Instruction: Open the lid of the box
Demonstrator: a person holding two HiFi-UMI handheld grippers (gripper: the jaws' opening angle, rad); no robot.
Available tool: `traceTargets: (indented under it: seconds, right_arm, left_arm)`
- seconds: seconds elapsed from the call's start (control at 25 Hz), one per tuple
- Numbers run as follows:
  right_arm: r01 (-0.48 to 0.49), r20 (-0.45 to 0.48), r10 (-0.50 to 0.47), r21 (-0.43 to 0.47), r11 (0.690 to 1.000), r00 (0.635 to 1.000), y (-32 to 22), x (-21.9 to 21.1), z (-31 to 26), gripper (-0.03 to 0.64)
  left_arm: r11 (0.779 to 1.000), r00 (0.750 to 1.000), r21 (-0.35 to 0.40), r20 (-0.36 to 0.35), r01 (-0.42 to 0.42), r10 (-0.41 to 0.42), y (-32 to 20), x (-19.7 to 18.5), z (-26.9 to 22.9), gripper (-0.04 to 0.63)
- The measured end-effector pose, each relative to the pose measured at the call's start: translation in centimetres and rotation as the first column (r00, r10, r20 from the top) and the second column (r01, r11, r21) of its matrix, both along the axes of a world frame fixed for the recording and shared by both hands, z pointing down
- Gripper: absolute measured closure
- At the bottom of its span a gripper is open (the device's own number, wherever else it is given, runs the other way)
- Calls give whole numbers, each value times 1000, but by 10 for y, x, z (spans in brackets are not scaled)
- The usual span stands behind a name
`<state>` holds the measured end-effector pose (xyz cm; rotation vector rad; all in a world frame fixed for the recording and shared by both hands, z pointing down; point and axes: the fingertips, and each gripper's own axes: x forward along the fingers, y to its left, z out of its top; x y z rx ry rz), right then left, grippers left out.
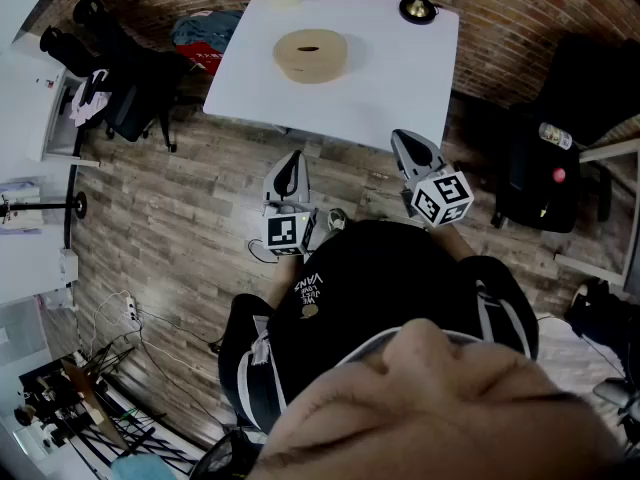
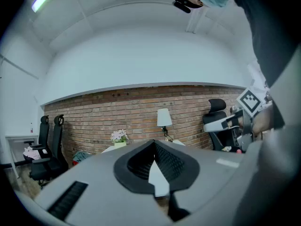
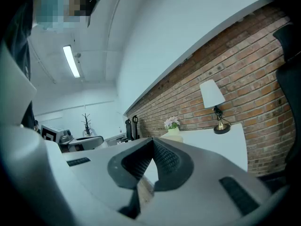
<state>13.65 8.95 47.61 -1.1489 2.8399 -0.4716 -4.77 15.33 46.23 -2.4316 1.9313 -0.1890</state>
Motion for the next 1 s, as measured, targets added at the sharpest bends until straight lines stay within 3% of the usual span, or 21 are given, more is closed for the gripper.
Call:
traceTargets:
  seconds: [0.48,1.0]
  right_arm:
    - [52,74,-51,-5,999,996,1,29,-1,614]
    - [16,64,-14,-34,999,998,-34,7,8,614]
  left_arm:
    - [998,998,-11,-9,61,-61,13,35,8,586]
    - [1000,1000,-27,3,-14,14,-36,15,15,586]
